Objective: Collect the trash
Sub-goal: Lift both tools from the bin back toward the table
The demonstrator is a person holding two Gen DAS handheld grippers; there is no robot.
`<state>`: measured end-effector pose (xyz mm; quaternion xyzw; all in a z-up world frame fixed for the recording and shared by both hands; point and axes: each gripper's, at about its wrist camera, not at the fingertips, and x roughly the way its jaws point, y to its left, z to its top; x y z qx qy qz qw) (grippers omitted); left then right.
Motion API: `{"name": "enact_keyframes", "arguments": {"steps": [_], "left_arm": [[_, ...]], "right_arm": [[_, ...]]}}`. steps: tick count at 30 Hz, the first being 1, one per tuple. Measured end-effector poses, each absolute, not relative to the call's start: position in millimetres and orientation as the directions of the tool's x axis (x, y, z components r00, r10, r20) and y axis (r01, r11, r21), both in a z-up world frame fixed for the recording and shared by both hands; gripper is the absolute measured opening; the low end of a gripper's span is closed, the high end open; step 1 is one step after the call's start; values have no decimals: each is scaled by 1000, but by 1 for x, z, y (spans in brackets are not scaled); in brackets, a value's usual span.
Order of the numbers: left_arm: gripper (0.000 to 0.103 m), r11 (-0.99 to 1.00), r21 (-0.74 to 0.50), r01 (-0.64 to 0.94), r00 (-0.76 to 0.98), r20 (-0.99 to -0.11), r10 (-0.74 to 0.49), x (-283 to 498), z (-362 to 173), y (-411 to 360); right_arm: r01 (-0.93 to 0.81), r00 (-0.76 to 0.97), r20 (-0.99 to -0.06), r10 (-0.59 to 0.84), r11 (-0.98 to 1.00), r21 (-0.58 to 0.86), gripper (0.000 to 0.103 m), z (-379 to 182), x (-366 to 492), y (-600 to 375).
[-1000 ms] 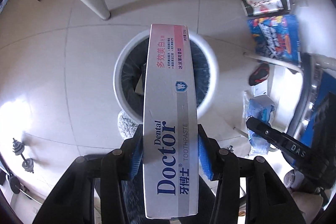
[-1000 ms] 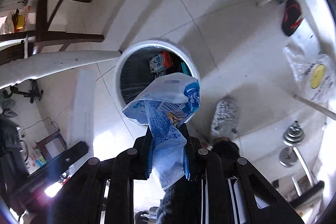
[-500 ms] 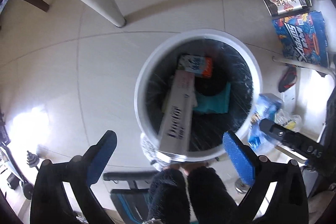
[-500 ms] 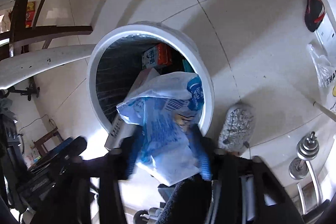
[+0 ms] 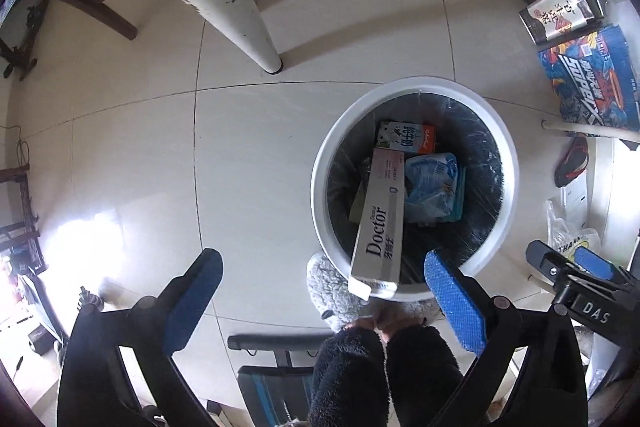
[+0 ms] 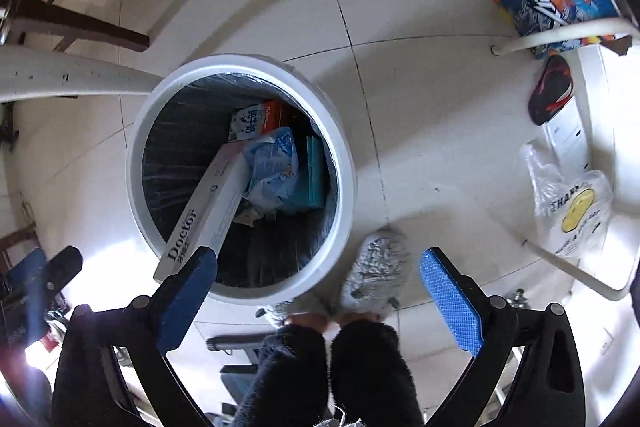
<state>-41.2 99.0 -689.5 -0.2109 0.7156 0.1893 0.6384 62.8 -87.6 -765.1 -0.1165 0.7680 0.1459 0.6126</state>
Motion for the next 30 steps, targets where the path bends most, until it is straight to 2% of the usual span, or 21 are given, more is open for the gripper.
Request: {"name": "enact_keyframes", "arguments": {"steps": [6, 13, 30], "left_arm": [[103, 823, -8, -568, -86, -994, -69, -48, -658, 88], [103, 823, -26, -568, -77, -993, -84, -52, -598, 74], [103, 813, -40, -581, -15, -998, -60, -80, -390, 56]], "right_arm": [[-386, -198, -980, -14, 920, 65, 103, -734, 56, -91], [-408, -161, -987, 3, 910, 69, 103, -666, 51, -92], [-456, -116, -990, 85, 880, 129, 103, -411, 42, -105]]}}
